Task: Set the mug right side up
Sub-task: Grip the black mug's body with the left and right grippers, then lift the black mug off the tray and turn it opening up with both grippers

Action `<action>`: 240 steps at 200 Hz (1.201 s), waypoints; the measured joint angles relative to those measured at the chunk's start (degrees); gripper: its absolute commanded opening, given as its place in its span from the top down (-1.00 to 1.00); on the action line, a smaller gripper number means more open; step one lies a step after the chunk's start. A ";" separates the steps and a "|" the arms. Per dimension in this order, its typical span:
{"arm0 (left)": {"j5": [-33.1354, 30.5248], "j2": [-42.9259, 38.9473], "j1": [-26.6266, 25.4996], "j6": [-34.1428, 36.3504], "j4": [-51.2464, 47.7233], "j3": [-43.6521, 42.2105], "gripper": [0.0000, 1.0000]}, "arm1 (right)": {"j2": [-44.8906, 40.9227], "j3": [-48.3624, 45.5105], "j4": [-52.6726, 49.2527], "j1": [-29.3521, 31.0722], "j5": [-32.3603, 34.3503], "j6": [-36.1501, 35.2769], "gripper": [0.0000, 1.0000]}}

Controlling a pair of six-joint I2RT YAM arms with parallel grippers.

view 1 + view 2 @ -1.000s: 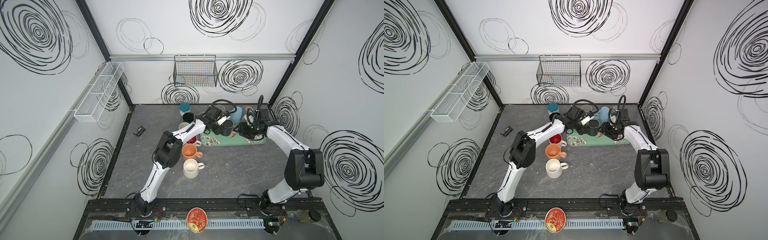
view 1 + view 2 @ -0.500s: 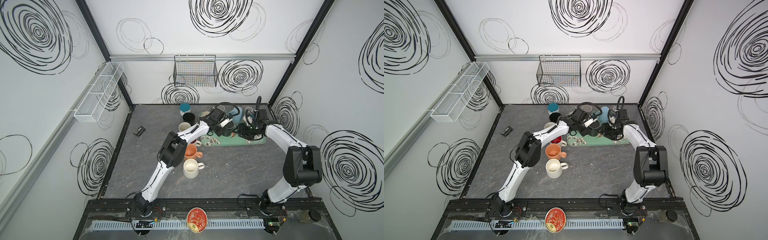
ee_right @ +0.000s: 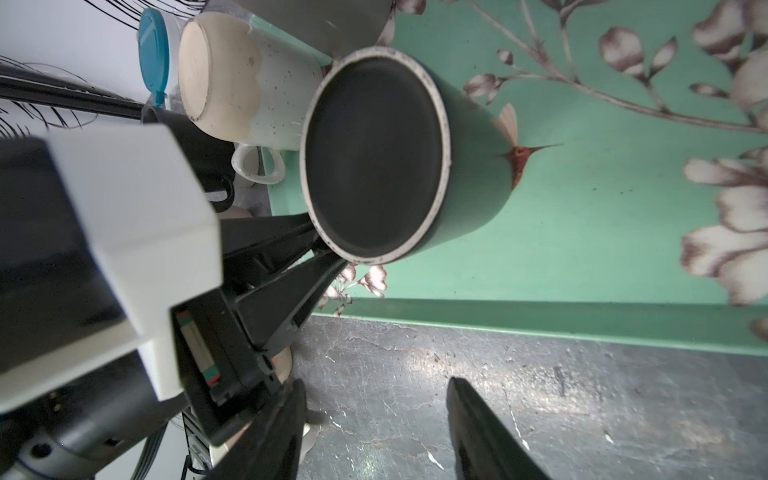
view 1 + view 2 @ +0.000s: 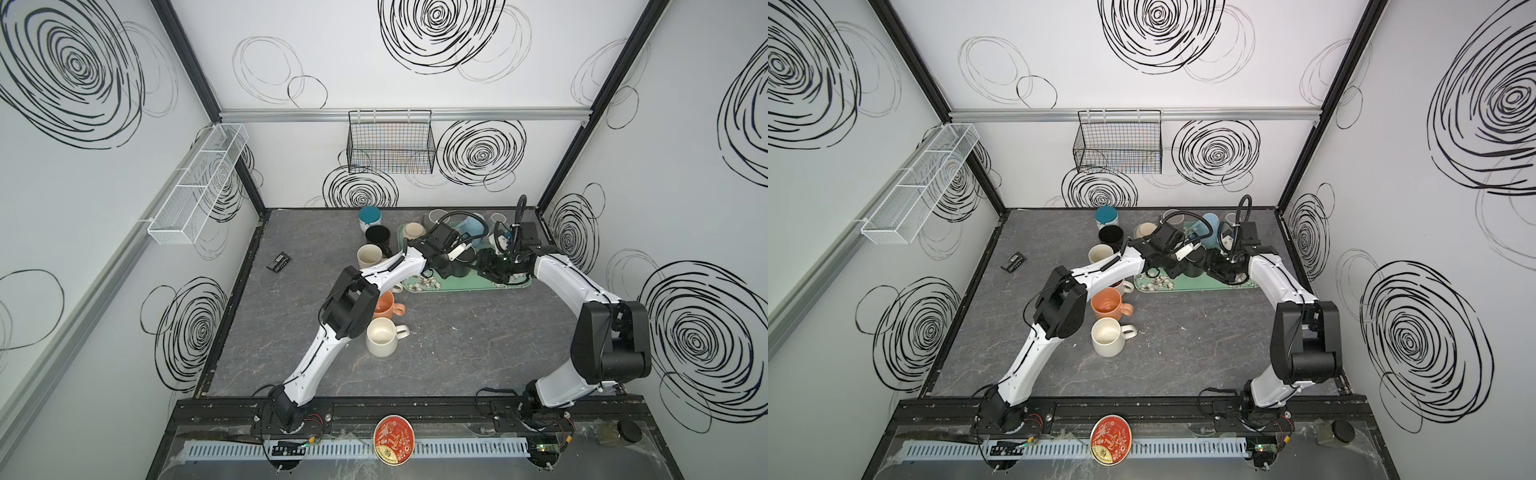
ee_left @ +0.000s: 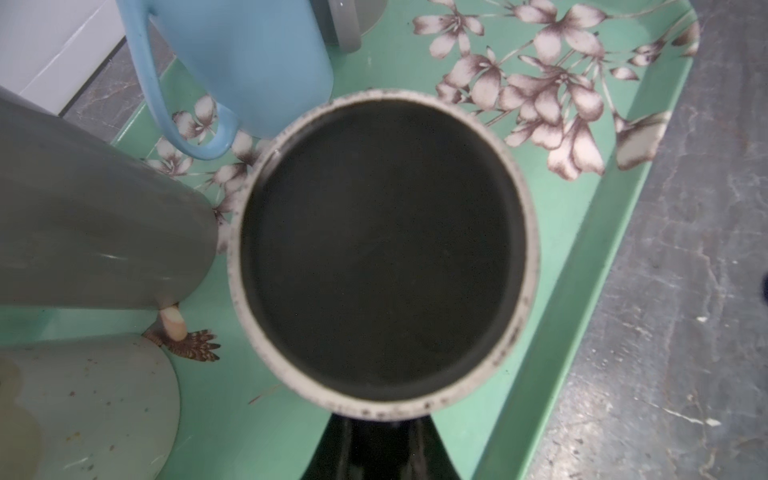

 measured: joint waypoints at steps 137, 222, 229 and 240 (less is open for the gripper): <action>1.81 -16.17 1.09 -18.67 9.27 -14.78 1.00 | -9.31 -5.46 18.12 -0.59 -5.81 16.74 -0.12; 2.67 -27.63 7.26 -47.15 32.94 -35.56 1.00 | -14.12 -11.98 31.69 0.35 -6.16 31.80 -0.13; 2.71 -28.46 7.65 -49.53 35.30 -36.61 1.00 | -14.21 -12.00 32.79 0.68 -6.19 32.79 -0.13; 2.71 -29.38 8.17 -52.76 38.01 -37.46 1.00 | -14.21 -12.20 34.75 1.42 -6.23 34.67 -0.14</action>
